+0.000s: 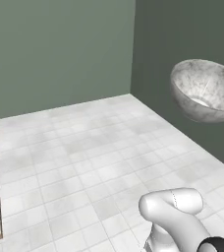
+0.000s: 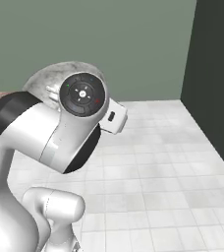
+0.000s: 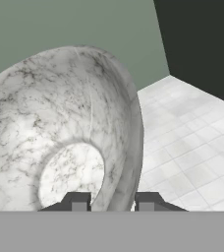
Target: Take the smaller bowl and place it next to the appetizer plate on the dining counter , and place the larger bowl next to the plate with cooked food.
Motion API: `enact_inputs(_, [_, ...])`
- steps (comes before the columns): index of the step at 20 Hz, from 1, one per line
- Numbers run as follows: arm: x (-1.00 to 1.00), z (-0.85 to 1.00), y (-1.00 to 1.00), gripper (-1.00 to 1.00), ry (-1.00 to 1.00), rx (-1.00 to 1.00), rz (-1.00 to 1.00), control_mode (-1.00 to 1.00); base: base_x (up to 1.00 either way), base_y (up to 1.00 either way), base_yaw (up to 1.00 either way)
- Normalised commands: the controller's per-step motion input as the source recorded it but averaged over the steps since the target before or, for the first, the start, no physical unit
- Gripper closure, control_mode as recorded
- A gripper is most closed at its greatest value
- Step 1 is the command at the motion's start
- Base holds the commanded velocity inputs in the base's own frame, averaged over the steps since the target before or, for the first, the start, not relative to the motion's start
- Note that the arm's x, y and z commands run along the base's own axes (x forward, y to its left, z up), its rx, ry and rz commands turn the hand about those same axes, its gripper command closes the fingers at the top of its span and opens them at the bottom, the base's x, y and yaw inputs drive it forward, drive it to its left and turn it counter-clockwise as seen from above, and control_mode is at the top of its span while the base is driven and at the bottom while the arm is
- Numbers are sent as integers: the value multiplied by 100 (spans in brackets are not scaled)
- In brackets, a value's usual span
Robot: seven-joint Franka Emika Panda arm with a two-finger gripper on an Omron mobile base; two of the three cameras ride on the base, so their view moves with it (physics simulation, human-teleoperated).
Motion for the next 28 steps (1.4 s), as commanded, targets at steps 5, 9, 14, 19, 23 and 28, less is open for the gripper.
enact_inputs(5, [0, 0, 0, 100, 0, 0, 0, 100, 100, -12, 29])
enact_inputs(9, [0, 0, 0, 100, 0, 0, 0, 100, 100, -4, 39])
enact_inputs(14, [0, 0, 0, 100, 0, 0, 0, 100, 100, -18, 49])
enact_inputs(19, [0, 0, 0, 100, 0, 0, 0, 100, 100, -31, 60])
enact_inputs(23, [0, 0, 0, 100, 0, 0, 0, 100, 100, -38, 63])
enact_inputs(28, [0, 0, 0, 100, 0, 0, 0, 100, 100, -59, 61])
